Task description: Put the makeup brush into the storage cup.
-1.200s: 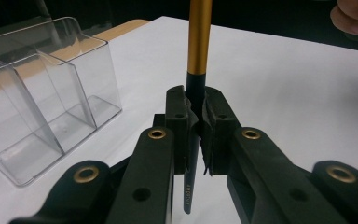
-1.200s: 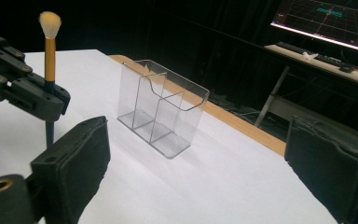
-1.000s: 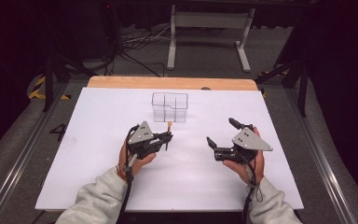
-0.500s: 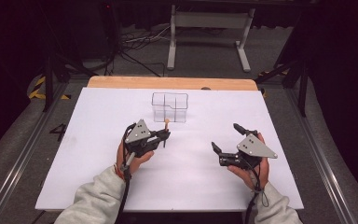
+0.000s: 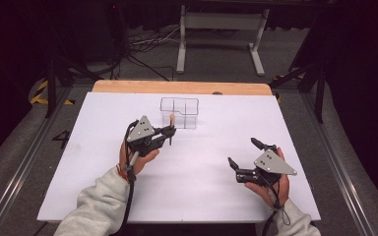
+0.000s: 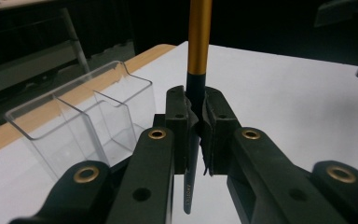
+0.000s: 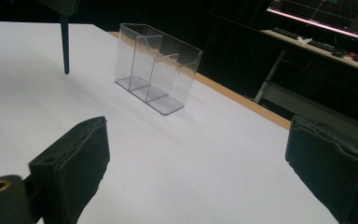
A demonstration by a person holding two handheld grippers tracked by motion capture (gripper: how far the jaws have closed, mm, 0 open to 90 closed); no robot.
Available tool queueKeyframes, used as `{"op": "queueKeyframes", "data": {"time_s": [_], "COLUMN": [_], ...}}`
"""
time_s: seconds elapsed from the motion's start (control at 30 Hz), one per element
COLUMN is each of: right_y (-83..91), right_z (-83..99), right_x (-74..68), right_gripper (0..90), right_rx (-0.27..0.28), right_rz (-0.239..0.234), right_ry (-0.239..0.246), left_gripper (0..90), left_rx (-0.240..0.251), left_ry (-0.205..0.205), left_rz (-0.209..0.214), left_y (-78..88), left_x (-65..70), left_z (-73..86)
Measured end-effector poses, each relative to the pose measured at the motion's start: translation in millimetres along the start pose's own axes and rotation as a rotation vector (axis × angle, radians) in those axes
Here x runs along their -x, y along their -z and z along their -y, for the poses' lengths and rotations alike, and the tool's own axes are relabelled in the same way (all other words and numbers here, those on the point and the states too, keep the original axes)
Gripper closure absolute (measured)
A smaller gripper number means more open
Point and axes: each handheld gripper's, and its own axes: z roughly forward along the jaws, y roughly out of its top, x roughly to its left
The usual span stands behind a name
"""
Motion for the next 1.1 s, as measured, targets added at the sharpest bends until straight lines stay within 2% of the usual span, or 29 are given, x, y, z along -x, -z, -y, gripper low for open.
{"op": "queueKeyframes", "data": {"time_s": [0.13, 0.33, 0.53, 0.87, 1.1], "right_y": [4.7, 10.8, 16.8, 20.4, 18.8], "right_z": [3.1, 6.0, 7.3, 13.2, 16.8], "right_x": [0.1, 0.0, 1.1, 3.9, 1.0], "right_gripper": [6.7, 7.1, 7.2, 7.0, 7.1], "right_rx": [0.0, 0.006, 0.008, -0.003, -0.021], "right_rz": [0.001, 0.008, 0.011, 0.014, -0.011], "right_ry": [-0.01, -0.006, -0.008, -0.03, -0.036], "left_gripper": [82.6, 82.6, 82.6, 82.6, 82.6], "left_rx": [0.016, 0.009, 0.025, 0.042, 0.051], "left_ry": [-0.001, -0.002, 0.018, -0.001, 0.001], "left_rz": [-0.016, -0.049, -0.05, -0.063, -0.067], "left_y": [1.8, -3.1, -9.3, -13.7, -20.1], "left_x": [-8.2, -16.6, -24.9, -35.4, -41.4], "left_z": [-10.6, -23.8, -31.8, -49.9, -58.5]}}
